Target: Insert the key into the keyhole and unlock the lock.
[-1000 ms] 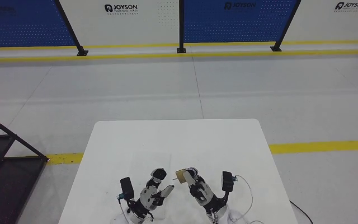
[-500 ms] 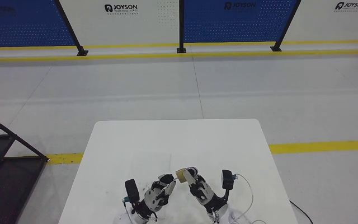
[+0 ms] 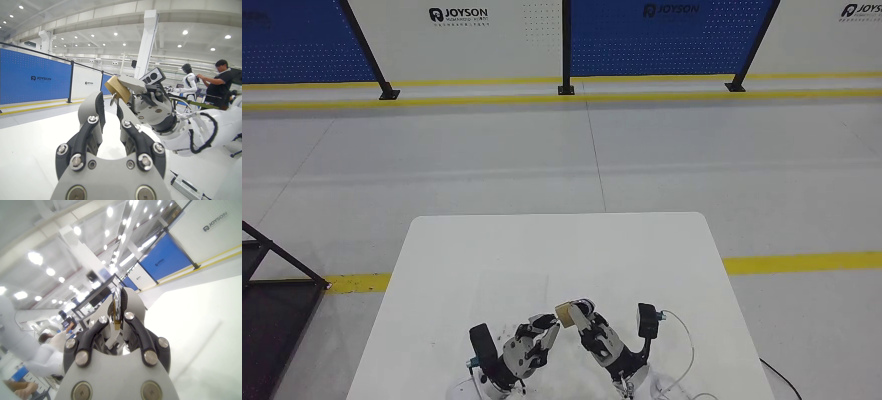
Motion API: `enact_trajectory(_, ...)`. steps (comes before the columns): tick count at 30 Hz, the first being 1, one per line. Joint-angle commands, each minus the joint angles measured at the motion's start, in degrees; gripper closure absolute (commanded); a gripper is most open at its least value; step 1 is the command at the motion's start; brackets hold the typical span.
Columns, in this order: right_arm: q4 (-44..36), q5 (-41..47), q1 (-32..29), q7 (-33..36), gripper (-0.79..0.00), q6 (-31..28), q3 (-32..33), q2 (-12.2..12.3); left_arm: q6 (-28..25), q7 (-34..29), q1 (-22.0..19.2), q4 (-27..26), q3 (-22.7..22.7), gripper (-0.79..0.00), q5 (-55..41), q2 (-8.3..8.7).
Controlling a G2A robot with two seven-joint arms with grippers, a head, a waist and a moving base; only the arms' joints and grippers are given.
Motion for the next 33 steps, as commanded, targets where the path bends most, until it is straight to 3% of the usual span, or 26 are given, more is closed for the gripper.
enact_trajectory(1, -0.1, 0.0, -0.1, 0.0, 0.0, 0.0, 0.0, 0.0, 0.7, 0.4, -0.2, 0.2, 0.4, -0.185, 0.4, -0.01)
enact_trajectory(3, -0.1, 0.0, -0.1, 0.1, 0.0, 0.0, 0.1, 0.1, 1.8, 1.0, -0.5, 0.2, 0.5, -0.154, 1.1, -0.01)
enact_trajectory(4, -0.2, 0.0, -0.1, 0.1, 0.0, -0.1, 0.1, 0.1, 2.3, 1.3, -0.5, 0.3, 0.6, -0.058, 1.4, 0.0)
enact_trajectory(6, -0.2, 0.0, -0.2, 0.2, 0.0, -0.1, 0.1, 0.1, 3.4, 1.7, -0.8, 0.4, 0.8, -0.003, 2.3, 0.04)
enact_trajectory(15, -0.5, 0.4, -0.5, 1.0, 0.0, 0.2, 0.1, 0.3, 9.1, 4.1, -1.5, 0.7, 0.9, 0.0, 6.8, 0.31)
enact_trajectory(33, -1.5, 2.5, -0.9, 4.4, 0.0, 1.0, 0.3, 0.7, 26.6, 11.7, -4.8, 4.3, 1.3, 0.0, 18.2, 0.49)
